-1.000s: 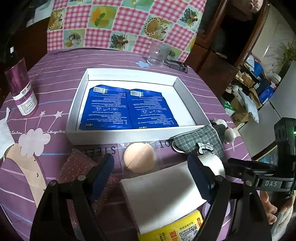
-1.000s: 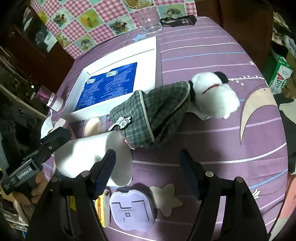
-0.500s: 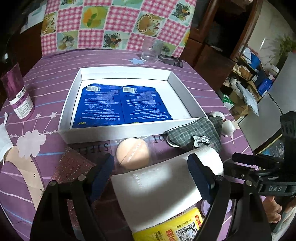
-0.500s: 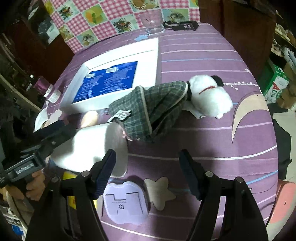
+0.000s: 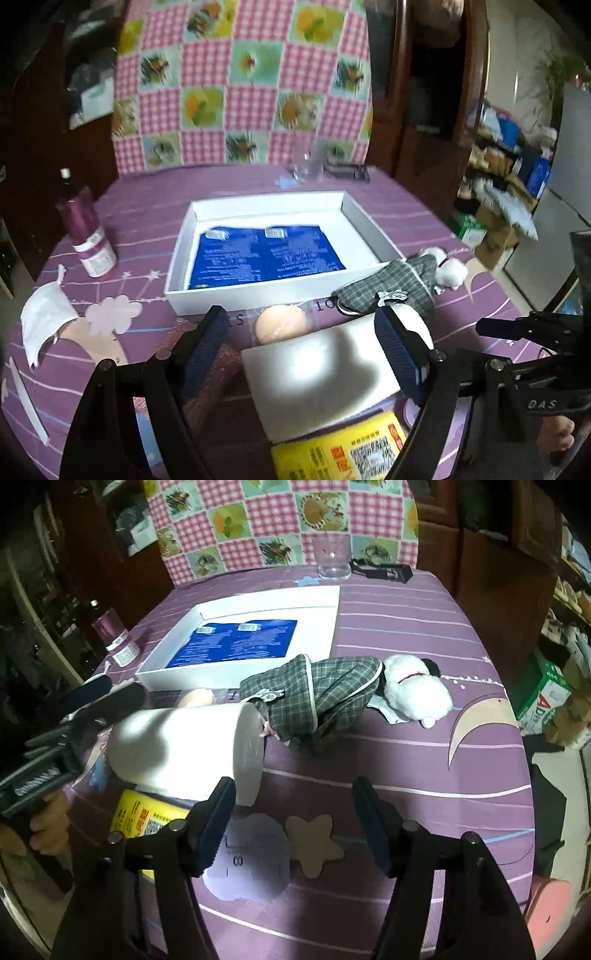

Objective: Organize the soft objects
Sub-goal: 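Grasp the yellow tissue pack with the left gripper while the right gripper grasps the lavender soap box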

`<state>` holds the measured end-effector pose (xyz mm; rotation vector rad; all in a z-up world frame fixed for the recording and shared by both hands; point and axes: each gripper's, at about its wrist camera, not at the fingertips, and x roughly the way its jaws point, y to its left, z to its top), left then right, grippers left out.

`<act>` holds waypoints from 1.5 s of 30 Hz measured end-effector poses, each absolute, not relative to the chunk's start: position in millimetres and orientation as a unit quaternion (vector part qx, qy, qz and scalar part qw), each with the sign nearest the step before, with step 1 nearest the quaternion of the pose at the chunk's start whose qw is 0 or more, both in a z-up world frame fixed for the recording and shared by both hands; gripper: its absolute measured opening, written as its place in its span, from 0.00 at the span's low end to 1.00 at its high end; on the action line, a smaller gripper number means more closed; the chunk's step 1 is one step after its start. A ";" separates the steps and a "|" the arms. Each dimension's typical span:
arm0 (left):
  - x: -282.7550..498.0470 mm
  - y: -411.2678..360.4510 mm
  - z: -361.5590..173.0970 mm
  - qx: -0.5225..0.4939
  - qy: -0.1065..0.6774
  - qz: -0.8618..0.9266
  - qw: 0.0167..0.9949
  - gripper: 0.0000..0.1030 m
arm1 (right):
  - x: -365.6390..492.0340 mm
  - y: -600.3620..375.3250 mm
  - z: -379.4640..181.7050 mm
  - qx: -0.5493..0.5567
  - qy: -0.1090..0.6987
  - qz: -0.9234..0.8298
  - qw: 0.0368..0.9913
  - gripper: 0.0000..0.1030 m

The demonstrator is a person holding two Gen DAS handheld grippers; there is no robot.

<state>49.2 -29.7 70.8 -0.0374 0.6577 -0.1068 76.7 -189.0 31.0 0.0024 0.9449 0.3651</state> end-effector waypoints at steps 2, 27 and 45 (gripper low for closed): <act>35.2 -22.1 73.7 -0.026 0.304 -0.041 0.952 0.79 | 64.3 -190.9 32.0 -0.009 0.422 0.189 0.886 0.64; -30.8 -3.9 25.8 -0.055 0.313 -0.070 0.945 0.80 | 16.9 -177.9 -3.5 -0.083 0.390 0.263 0.879 0.57; 5.8 -53.6 0.3 -0.021 0.468 -0.036 0.883 1.00 | 25.4 -185.1 -8.3 -0.034 0.412 0.281 0.866 0.57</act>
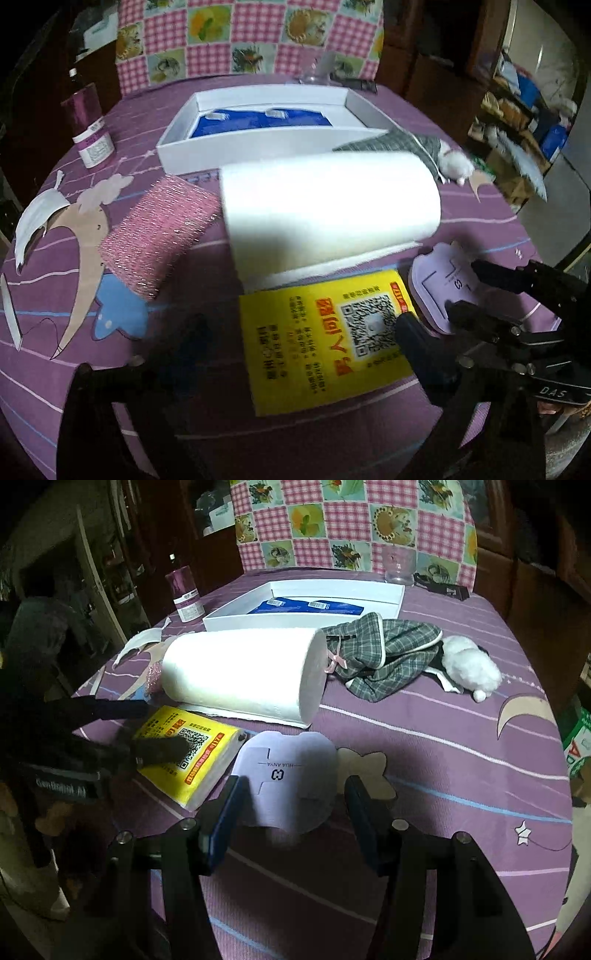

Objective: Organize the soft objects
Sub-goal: 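Grasp the yellow tissue pack with the left gripper while the right gripper grasps the lavender soap box, then lift both held items and carry them over the white box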

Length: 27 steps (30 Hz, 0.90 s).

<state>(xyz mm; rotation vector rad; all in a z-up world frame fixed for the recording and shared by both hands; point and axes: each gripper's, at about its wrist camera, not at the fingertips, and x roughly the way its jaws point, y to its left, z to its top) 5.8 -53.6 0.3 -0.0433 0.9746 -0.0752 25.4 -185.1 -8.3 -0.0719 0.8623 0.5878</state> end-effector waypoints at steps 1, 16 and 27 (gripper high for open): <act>6.3 -56.4 -1.3 -0.015 0.473 -0.036 0.880 1.00 | 26.0 -185.1 -8.3 -0.033 0.413 0.281 0.866 0.57; 8.8 -56.8 -7.4 -0.046 0.506 -0.047 0.860 0.88 | 22.3 -179.2 -8.9 -0.048 0.411 0.280 0.866 0.50; -0.8 -32.4 5.1 -0.067 0.484 -0.050 0.871 0.34 | 22.4 -179.6 -9.6 -0.049 0.413 0.278 0.866 0.42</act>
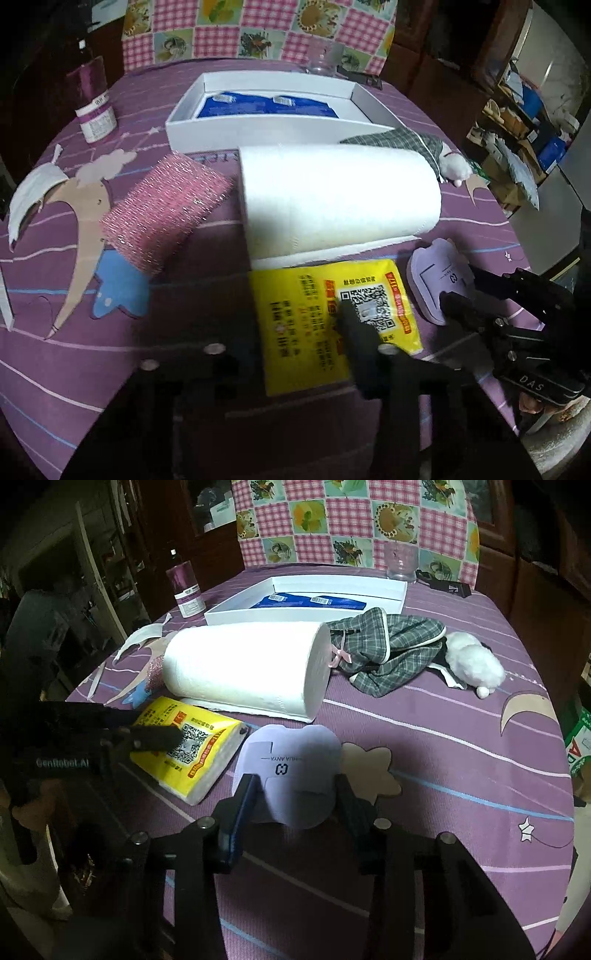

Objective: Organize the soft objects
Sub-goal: 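Lift both held items and carry them over the white box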

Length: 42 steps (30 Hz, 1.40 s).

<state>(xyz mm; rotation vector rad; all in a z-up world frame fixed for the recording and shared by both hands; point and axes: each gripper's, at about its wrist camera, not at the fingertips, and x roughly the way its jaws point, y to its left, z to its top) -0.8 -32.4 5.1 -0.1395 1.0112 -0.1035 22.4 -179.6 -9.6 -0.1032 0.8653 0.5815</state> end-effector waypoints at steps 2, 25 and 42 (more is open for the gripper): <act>-2.4 -31.4 5.4 -0.067 0.479 -0.054 0.874 0.31 | 21.7 -179.3 -9.5 -0.050 0.412 0.277 0.866 0.42; -30.9 10.4 40.4 -0.109 0.410 -0.062 0.904 0.13 | 20.7 -196.3 16.4 0.002 0.401 0.253 0.880 0.16; -0.5 14.5 116.3 -0.104 0.356 -0.072 0.926 0.13 | 47.0 -187.0 86.9 0.038 0.379 0.247 0.891 0.15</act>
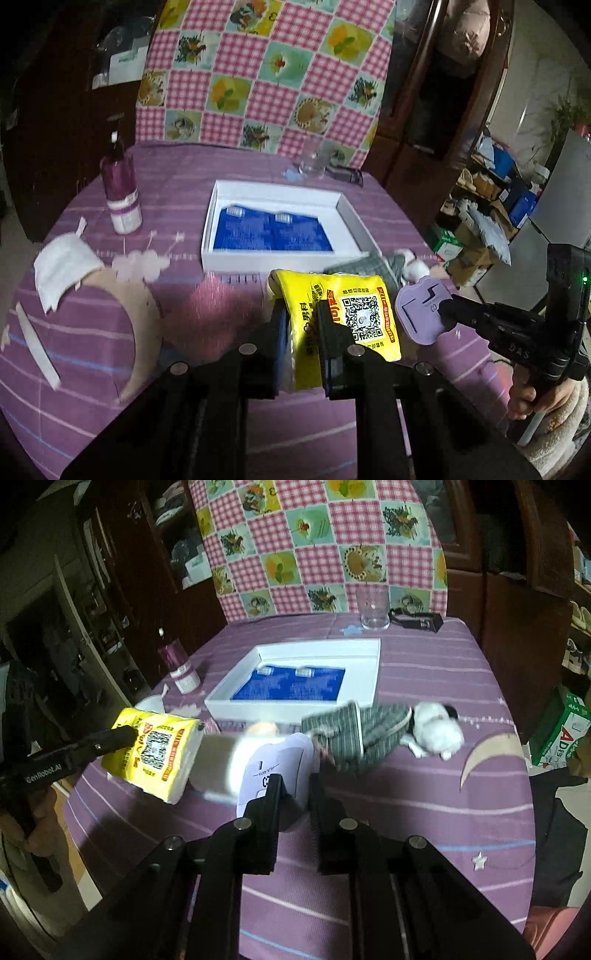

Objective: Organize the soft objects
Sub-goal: 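Lift both held items and carry them over the white box, then lower both items onto the blue packets and open both grippers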

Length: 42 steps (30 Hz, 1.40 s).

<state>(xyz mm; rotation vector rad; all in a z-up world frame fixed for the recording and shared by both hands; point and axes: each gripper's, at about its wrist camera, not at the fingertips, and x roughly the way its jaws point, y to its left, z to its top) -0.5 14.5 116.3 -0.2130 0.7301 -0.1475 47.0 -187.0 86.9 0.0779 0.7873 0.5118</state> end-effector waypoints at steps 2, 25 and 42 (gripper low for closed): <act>13.2 18.1 123.4 -0.104 0.350 -0.070 0.929 0.13 | 59.2 -183.2 96.4 0.047 0.377 0.244 0.892 0.15; 186.9 60.2 55.0 -0.118 0.405 -0.036 0.906 0.13 | 221.3 -122.2 72.1 0.121 0.409 0.215 0.879 0.15; 184.1 77.8 25.8 -0.109 0.430 0.017 0.896 0.27 | 241.1 -79.6 35.1 0.133 0.452 0.241 0.849 0.15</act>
